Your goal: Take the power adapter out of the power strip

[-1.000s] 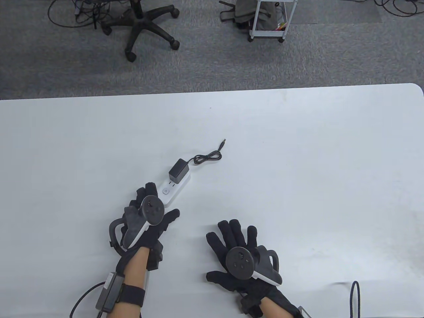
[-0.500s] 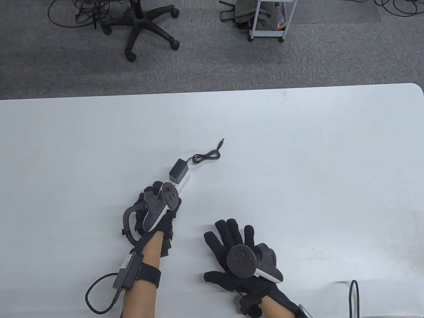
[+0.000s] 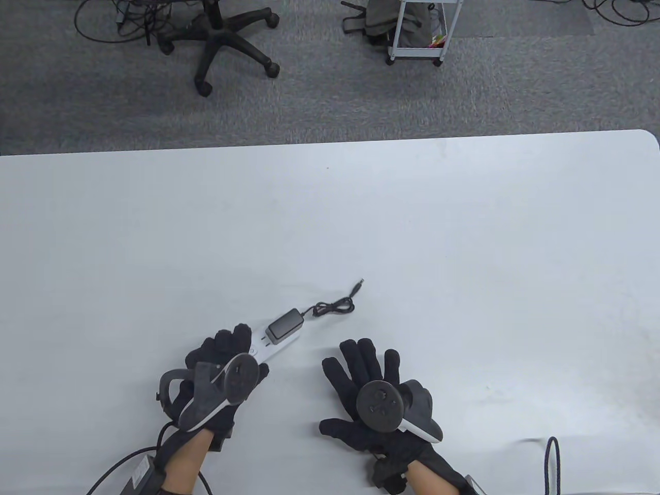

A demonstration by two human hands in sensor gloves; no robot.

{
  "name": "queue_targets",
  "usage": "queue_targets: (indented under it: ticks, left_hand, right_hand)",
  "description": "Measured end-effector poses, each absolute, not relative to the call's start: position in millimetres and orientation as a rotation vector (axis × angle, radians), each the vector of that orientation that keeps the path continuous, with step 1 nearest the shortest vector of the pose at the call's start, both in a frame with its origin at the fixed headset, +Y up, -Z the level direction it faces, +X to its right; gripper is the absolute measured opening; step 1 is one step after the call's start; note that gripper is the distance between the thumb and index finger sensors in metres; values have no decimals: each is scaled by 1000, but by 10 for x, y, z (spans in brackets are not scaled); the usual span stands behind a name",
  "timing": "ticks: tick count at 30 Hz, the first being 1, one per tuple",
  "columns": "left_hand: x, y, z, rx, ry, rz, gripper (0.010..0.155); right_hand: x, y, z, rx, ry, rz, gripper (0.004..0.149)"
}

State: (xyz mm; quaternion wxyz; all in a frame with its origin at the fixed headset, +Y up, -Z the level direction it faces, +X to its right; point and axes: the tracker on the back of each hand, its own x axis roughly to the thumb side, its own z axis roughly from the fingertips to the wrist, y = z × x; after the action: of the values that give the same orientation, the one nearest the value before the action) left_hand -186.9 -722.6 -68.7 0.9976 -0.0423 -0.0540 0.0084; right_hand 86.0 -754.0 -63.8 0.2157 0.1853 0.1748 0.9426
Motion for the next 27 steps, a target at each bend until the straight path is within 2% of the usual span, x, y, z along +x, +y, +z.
queue_targets:
  ticks: [4,9,13,21,27]
  left_hand:
    - [-1932,-7221,-401,-105,-174,72,83]
    - [-1893,-7280,-227,-189,-277,73,84]
    - [-1832,-7330,-210,-233,-330,57,83]
    - [-1794,-7466,-239,-315,-333,-47,83]
    - [-1798,-7453,-245,-307,-332,-56,83]
  right_hand:
    - [869,-7598,-630,489,511,2641,93]
    - [863,-7611,-617,489,528,2640,94]
    - [871,-7637,-600,481,529,2658,96]
    - [895,-7681,-634,466,601,2637,97]
    - [871,-7629,-643,503,607,2578,101]
